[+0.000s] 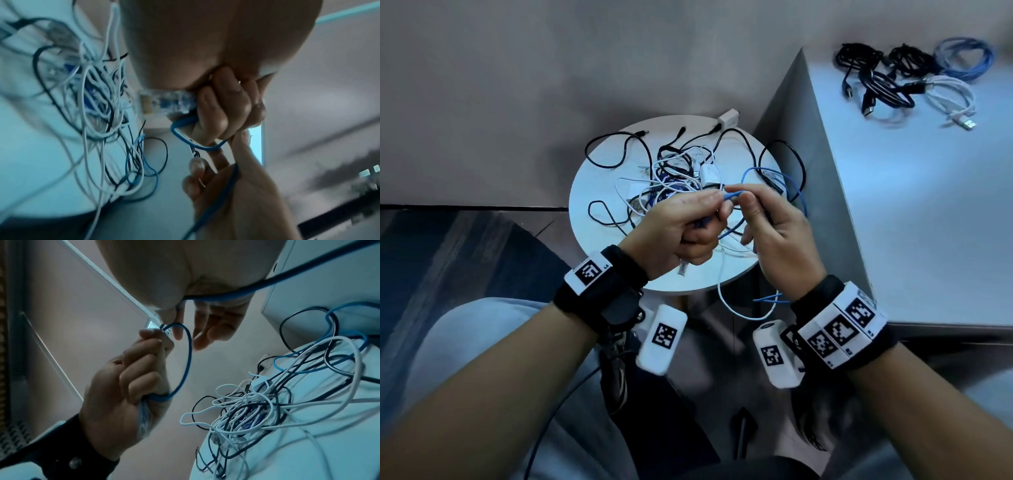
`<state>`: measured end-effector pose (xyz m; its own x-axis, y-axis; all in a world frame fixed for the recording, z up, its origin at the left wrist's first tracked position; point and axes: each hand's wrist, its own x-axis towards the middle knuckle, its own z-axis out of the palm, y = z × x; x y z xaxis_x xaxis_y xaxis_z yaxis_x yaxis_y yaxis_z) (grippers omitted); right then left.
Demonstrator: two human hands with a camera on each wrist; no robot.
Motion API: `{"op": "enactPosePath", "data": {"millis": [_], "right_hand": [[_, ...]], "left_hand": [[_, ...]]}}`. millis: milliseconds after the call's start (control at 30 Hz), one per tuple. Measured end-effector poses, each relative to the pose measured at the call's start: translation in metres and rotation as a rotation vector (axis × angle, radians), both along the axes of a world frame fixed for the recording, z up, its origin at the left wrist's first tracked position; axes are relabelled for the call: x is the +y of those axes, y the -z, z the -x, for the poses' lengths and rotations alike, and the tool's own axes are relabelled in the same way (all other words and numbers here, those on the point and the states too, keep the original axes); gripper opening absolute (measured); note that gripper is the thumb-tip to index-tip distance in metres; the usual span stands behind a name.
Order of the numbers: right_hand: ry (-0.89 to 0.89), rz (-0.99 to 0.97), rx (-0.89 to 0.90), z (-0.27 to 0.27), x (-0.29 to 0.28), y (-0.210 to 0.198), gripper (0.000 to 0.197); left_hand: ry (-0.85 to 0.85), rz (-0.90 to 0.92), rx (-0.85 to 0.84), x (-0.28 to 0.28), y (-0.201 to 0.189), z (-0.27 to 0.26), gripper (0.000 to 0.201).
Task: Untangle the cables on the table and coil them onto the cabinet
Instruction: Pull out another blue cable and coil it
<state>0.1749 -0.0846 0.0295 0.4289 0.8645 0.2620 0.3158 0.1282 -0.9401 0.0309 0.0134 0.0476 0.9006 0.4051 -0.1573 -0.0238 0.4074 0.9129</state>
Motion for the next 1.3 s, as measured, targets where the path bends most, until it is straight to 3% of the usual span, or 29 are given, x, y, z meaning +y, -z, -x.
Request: {"op": "enactPosePath", "data": {"millis": [100,200,333,467,533,633,700,767,833,900,1000,1067,1133,1167,1233,1300], "right_hand": [[-0.142,0.037,0.213,0.006,0.001,-0.005,0.028],[-0.164,0.053,0.351,0.010,0.003,-0.011,0.031],[-0.183,0.133,0.449,0.006,0.000,-0.017,0.033],[-0.112,0.119,0.462,0.011,0.001,-0.017,0.027],[-0.069,0.111,0.355,0.013,0.002,-0.009,0.021],[-0.085,0.230,-0.138,0.012,-0.001,0.008,0.019],[-0.157,0.385,-0.520,0.012,-0.007,0.019,0.028],[-0.226,0.431,-0.642,0.018,-0.010,0.023,0.041],[-0.264,0.394,-0.560,0.023,-0.008,0.022,0.048],[-0.278,0.369,-0.467,0.024,-0.006,0.013,0.045],[-0.232,0.331,-0.382,0.024,-0.008,-0.002,0.041],[-0.183,0.304,-0.222,0.024,-0.009,-0.007,0.032],[-0.103,0.261,0.027,0.019,-0.006,-0.014,0.017],[-0.075,0.240,0.142,0.015,-0.005,-0.017,0.016],[-0.071,0.177,0.270,0.006,-0.004,-0.022,0.022],[-0.081,0.102,0.209,0.003,-0.005,-0.023,0.021]], "left_hand": [[-0.010,0.136,-0.093,-0.005,0.003,-0.001,0.032],[-0.002,0.180,-0.140,-0.009,0.004,-0.002,0.036],[0.028,0.195,-0.132,-0.009,0.001,-0.003,0.038],[0.092,0.326,-0.202,-0.008,-0.007,-0.001,0.033],[0.037,0.366,-0.242,-0.006,-0.010,0.001,0.033],[-0.136,0.400,-0.293,0.004,-0.012,0.006,0.040],[-0.268,0.408,-0.337,0.013,-0.013,0.008,0.044],[-0.394,0.385,-0.349,0.018,-0.011,0.006,0.044],[-0.468,0.275,-0.309,0.017,-0.006,0.003,0.042],[-0.502,0.022,-0.188,0.012,-0.001,0.000,0.036],[-0.450,-0.617,0.002,0.004,0.005,0.000,0.037],[-0.399,-1.083,0.157,-0.001,0.010,0.002,0.044],[-0.355,-1.329,0.293,-0.004,0.013,0.003,0.045],[-0.341,-1.313,0.326,-0.003,0.013,0.002,0.042],[-0.311,-1.086,0.305,-0.001,0.009,0.002,0.032],[-0.263,-0.766,0.231,0.003,0.006,0.000,0.033]]}}
